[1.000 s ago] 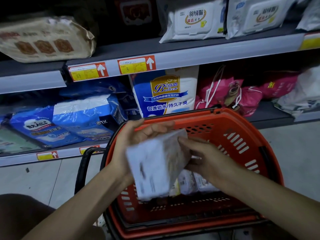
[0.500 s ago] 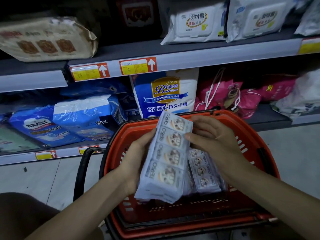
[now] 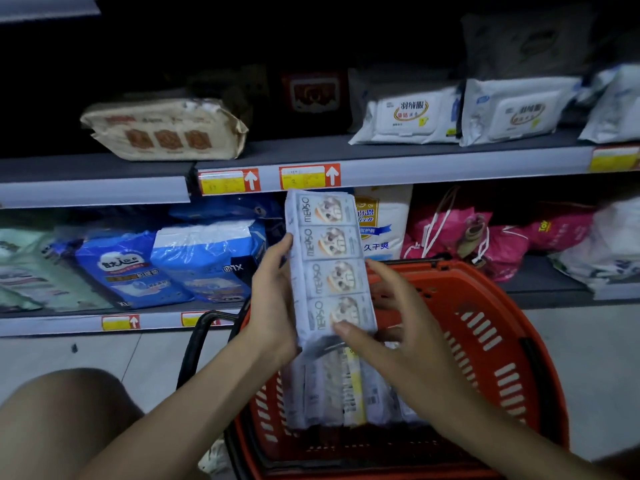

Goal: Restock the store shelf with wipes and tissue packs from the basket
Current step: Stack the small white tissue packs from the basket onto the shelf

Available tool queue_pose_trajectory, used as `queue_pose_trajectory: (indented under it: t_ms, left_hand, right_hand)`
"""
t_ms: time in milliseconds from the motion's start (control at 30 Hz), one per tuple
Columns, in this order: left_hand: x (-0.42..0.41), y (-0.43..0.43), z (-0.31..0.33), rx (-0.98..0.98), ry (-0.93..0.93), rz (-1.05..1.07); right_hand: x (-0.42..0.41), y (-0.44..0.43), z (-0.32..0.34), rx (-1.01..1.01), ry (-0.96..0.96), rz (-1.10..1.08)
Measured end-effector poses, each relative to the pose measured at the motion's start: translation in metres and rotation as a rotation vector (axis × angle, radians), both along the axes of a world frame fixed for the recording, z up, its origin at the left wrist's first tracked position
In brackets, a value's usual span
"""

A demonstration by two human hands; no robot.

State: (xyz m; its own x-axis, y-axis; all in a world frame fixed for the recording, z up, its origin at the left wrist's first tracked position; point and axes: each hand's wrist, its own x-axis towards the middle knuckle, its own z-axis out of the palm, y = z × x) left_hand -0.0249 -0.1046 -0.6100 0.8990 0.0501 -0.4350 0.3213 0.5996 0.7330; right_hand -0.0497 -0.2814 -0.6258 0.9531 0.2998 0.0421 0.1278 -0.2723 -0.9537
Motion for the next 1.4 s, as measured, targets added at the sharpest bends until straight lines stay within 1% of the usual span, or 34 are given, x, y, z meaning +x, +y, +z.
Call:
queue_pose_trajectory:
  t_ms: [67,100,133,167,233,300,400,433,467,500,600,700,800,833,900,1000,1067,1133,1200,1333,1400]
  left_hand:
    - [-0.001,0.002,0.003,-0.023,-0.020,0.029]
    - [-0.001,0.003,0.004,-0.030,-0.022,0.044]
    - [-0.001,0.004,0.005,-0.038,-0.022,0.048]
    - [-0.001,0.004,0.006,-0.044,-0.019,0.043]
    - [-0.003,0.002,0.009,-0.047,-0.022,0.041]
    - [-0.004,0.002,0.012,-0.054,-0.035,0.053]
    - [-0.005,-0.001,0.025,-0.077,-0.076,0.031]
    - [-0.005,-0.003,0.031,-0.077,-0.089,0.025]
    - [-0.005,-0.004,0.039,-0.071,-0.105,0.024]
    - [-0.005,-0.006,0.047,-0.067,-0.126,0.024]
    - [-0.002,-0.009,0.074,-0.046,-0.191,-0.009]
    - [0.003,-0.008,0.102,0.055,-0.273,-0.034]
    - [0.007,-0.004,0.132,0.109,-0.350,-0.042]
    - [0.010,-0.001,0.142,0.144,-0.391,-0.034]
    - [0.018,0.008,0.159,0.284,-0.509,-0.042]
    - [0.027,0.020,0.189,0.513,-0.740,-0.138]
    - [0.029,0.028,0.210,0.659,-0.843,-0.196]
    - [0.032,0.035,0.232,0.741,-0.914,-0.269]
    - [0.040,0.041,0.254,0.816,-0.936,-0.306]
    - [0.070,0.055,0.289,1.017,-0.981,-0.257]
    - [0.091,0.065,0.303,1.154,-1.012,-0.223]
  right_hand:
    - [-0.001,0.002,0.005,0.158,0.196,0.006]
    - [0.000,0.002,0.006,0.207,0.260,0.019]
    - [0.001,0.002,0.006,0.211,0.271,0.029]
    - [0.001,0.003,0.006,0.187,0.237,0.034]
    - [0.000,0.003,0.007,0.081,0.076,0.022]
    - [0.000,0.001,0.010,-0.076,-0.132,0.029]
    - [0.002,-0.004,0.013,-0.362,-0.500,0.079]
    - [0.005,-0.004,0.014,-0.413,-0.590,0.069]
    - [0.008,-0.004,0.015,-0.412,-0.645,0.046]
    - [0.012,-0.003,0.018,-0.371,-0.660,0.022]
    - [0.023,0.000,0.036,-0.255,-0.655,-0.038]
    - [0.029,0.001,0.061,-0.177,-0.668,-0.066]
    - [0.034,0.004,0.094,-0.117,-0.684,-0.069]
    - [0.035,0.006,0.107,-0.075,-0.674,-0.079]
    - [0.041,0.009,0.133,0.064,-0.619,-0.097]
    - [0.050,0.014,0.173,0.250,-0.524,-0.057]
    - [0.058,0.018,0.196,0.340,-0.486,-0.020]
    - [0.068,0.022,0.218,0.373,-0.491,-0.005]
    - [0.079,0.027,0.240,0.387,-0.512,-0.004]
    - [0.112,0.042,0.273,0.374,-0.543,-0.013]
    - [0.136,0.052,0.283,0.358,-0.559,-0.050]
